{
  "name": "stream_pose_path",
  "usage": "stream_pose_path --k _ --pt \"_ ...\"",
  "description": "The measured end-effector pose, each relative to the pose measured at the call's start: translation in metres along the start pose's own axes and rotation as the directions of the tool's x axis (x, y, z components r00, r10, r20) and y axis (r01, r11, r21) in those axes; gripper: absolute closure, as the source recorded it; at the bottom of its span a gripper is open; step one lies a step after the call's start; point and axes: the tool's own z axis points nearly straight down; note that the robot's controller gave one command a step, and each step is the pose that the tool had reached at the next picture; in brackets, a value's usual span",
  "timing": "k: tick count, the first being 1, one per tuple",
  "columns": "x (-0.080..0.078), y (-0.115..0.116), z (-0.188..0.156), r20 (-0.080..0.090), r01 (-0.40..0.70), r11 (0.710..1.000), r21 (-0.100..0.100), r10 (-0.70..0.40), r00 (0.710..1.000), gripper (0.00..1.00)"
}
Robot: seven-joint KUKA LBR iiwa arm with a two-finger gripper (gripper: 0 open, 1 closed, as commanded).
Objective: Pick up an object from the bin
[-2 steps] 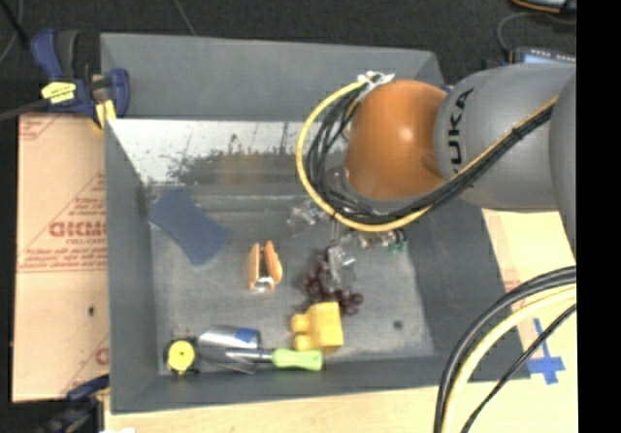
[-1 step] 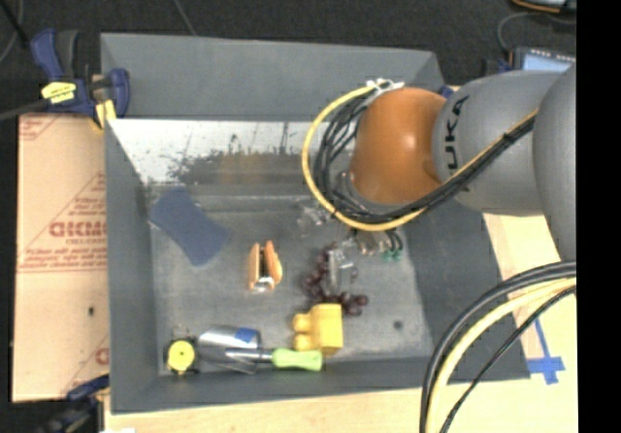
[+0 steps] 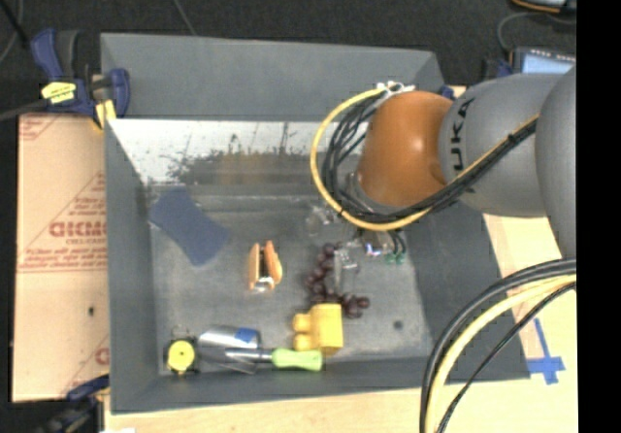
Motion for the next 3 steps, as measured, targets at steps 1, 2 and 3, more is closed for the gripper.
stream_pose_path --k 1,2,3 --pt "-0.004 0.004 0.031 -0.004 -0.042 0.999 -0.001 0.042 0.999 1.00" --pt "-0.004 0.004 0.031 -0.004 -0.042 0.999 -0.001 0.042 0.999 1.00" --pt "-0.003 0.011 0.001 -0.008 -0.051 0.999 -0.001 0.051 0.999 1.00"
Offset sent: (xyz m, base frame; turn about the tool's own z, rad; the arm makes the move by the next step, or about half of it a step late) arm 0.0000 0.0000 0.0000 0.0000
